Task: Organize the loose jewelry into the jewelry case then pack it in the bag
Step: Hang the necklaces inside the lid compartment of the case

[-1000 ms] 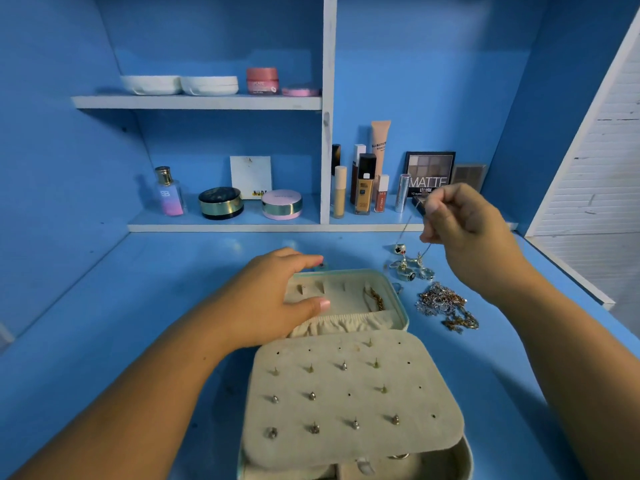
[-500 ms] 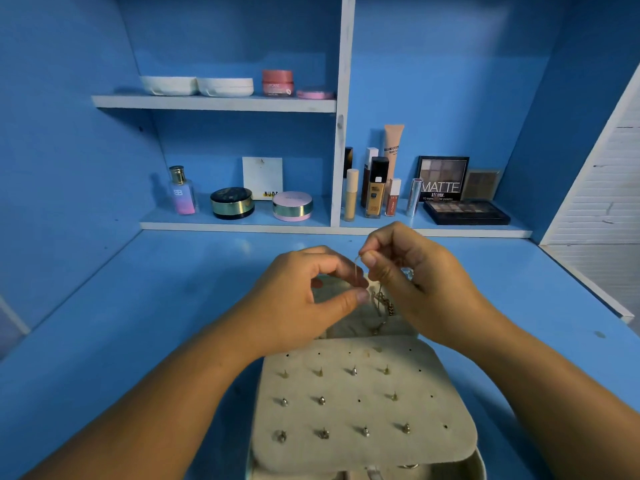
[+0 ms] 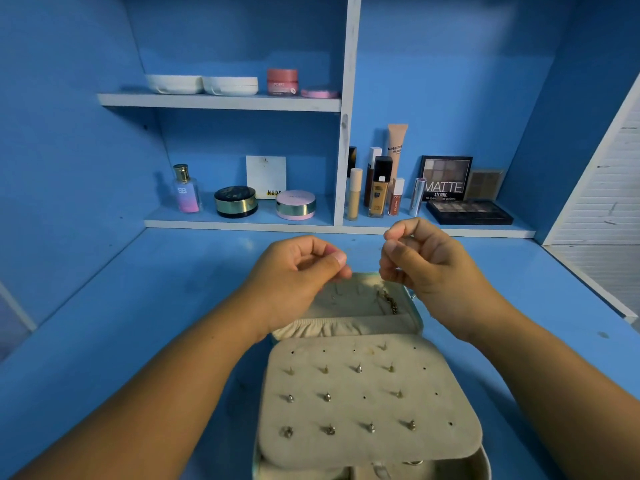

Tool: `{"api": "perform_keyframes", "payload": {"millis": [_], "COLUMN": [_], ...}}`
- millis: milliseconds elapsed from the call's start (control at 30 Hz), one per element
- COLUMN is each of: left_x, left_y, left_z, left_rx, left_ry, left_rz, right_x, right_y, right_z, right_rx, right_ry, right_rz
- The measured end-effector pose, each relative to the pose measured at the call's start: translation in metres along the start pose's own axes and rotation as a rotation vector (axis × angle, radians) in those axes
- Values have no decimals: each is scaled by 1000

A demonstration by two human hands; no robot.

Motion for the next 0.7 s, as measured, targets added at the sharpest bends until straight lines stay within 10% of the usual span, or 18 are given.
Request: {"api": "perform_keyframes", "payload": {"millis": [333,700], "left_x": [-10,-22], "left_y": [2,6], "left_z": [-4,-4], "left_rx": [153,145], "left_ry": [7,-210], "left_rz": [-43,-543], "right_x": [15,22], "right_y": [13,17], "right_z": [-1,-2], "right_rx": [9,-34], "right_ry": [30,-29], "right_rz": [830,958]}}
Point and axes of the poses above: each hand's wrist, its own z-axis away from the middle knuckle, its own y-axis out of the back of the hand, x = y × z, the point moved 1 cm from there along -z, towards the middle knuckle, and after that the axes turned 6 degrees about -x, right-handed, at the moved point
